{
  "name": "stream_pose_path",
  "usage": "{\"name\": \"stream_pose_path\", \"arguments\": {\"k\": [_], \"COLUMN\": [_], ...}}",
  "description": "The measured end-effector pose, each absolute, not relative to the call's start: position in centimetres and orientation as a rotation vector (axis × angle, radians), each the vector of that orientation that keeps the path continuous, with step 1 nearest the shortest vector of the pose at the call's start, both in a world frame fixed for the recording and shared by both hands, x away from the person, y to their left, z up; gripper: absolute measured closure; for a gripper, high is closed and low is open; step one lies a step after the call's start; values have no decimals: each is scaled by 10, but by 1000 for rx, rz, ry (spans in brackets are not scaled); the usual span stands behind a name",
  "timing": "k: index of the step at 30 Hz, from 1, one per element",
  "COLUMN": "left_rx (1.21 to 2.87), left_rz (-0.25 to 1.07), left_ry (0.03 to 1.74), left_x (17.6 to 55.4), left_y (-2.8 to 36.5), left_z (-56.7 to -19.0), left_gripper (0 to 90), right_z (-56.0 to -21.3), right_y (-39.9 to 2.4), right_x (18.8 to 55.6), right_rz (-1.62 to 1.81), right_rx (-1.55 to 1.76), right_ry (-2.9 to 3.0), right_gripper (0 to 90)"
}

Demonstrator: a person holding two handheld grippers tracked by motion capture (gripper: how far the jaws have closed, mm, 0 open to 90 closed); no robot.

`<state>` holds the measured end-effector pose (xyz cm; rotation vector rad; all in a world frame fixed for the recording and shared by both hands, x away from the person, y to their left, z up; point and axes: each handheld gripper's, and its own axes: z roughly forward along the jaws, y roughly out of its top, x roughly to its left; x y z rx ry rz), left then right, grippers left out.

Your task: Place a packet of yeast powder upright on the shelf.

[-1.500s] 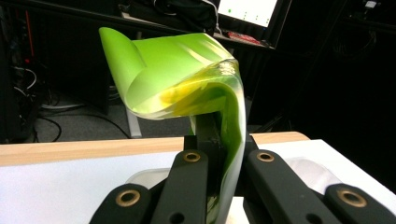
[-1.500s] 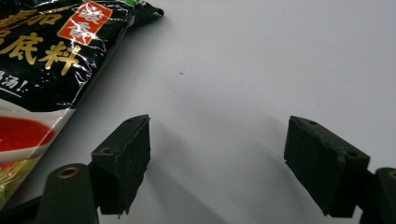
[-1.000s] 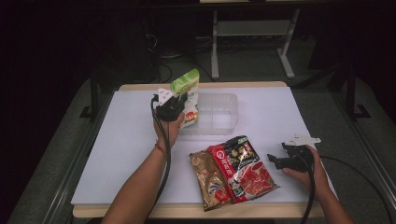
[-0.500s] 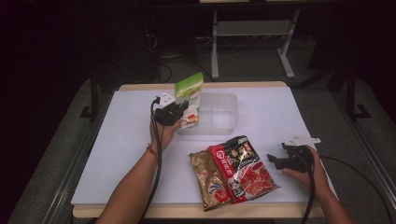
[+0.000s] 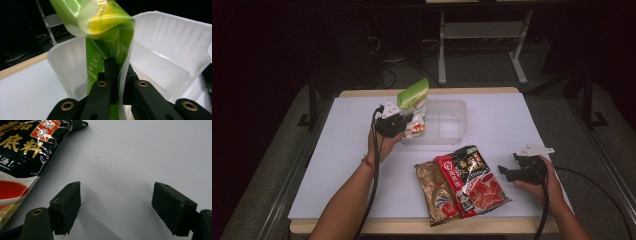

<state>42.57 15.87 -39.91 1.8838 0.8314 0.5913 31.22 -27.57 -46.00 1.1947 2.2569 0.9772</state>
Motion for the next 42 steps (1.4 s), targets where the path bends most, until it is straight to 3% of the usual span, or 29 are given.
{"name": "stream_pose_path", "arguments": {"k": [5, 27, 42], "left_rx": [1860, 1871, 1885], "left_rz": [594, 638, 614], "left_ry": [817, 722, 652], "left_x": [423, 403, 368], "left_y": [165, 172, 189], "left_z": [-401, -386, -378], "left_gripper": [755, 652, 555], "right_z": [-460, -460, -460], "right_y": [-276, -275, -275], "right_x": [312, 312, 312], "right_rz": [979, 972, 968], "right_rx": [1196, 1192, 1186], "right_ry": [2256, 2263, 2263], "right_gripper": [224, 224, 224]}}
